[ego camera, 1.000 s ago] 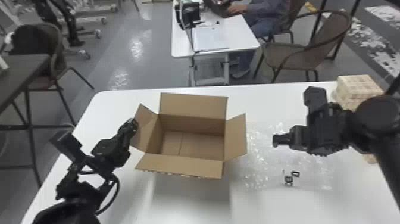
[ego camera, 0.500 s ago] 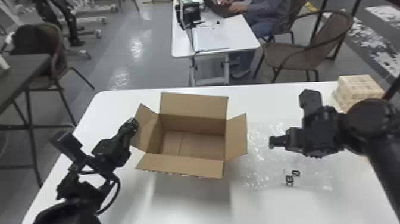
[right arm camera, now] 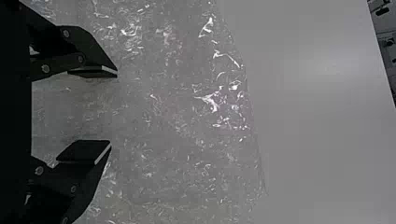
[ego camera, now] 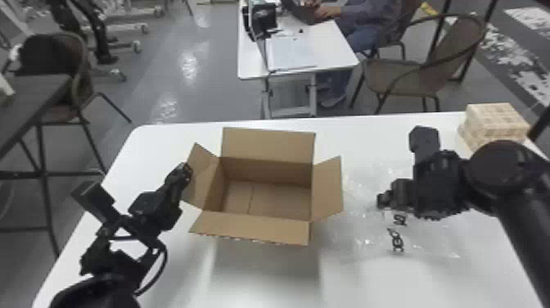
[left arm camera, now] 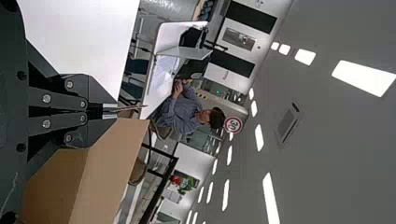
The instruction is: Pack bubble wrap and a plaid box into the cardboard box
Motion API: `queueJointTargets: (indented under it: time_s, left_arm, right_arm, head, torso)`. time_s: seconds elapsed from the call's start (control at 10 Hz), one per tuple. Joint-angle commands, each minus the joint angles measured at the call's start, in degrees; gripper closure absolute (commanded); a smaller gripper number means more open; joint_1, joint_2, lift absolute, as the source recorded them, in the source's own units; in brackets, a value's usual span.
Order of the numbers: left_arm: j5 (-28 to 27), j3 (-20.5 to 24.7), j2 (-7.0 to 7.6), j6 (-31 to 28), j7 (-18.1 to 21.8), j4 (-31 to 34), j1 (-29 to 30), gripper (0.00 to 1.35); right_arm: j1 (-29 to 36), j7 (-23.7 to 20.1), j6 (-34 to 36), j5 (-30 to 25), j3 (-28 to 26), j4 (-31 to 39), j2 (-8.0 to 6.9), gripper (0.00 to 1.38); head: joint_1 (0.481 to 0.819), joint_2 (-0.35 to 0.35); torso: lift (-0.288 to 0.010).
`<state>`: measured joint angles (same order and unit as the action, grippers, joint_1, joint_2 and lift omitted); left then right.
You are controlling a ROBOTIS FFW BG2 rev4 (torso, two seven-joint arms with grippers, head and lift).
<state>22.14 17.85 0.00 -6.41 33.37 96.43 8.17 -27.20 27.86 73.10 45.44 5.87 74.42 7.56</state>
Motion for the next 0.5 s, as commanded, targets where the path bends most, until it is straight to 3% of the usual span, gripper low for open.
queueJointTargets:
  time_s: [0.0, 0.4]
  left_arm:
    - [0.2, 0.0, -0.15, 0.0, 0.0, 0.0, 0.1, 1.20]
    - [0.6, 0.2, -0.15, 0.3, 0.0, 0.0, 0.4, 1.20]
  right_arm:
    - [0.8, -0.2, 0.0, 0.1, -0.3, 2.3, 0.18, 0.95]
    - [6.0, -0.2, 3.9, 3.0, -6.3, 16.8, 0.44, 0.98]
  head:
    - [0.695, 0.115]
    - [0.695, 0.111]
  torso:
    - [-0.110]
    - [-0.110]
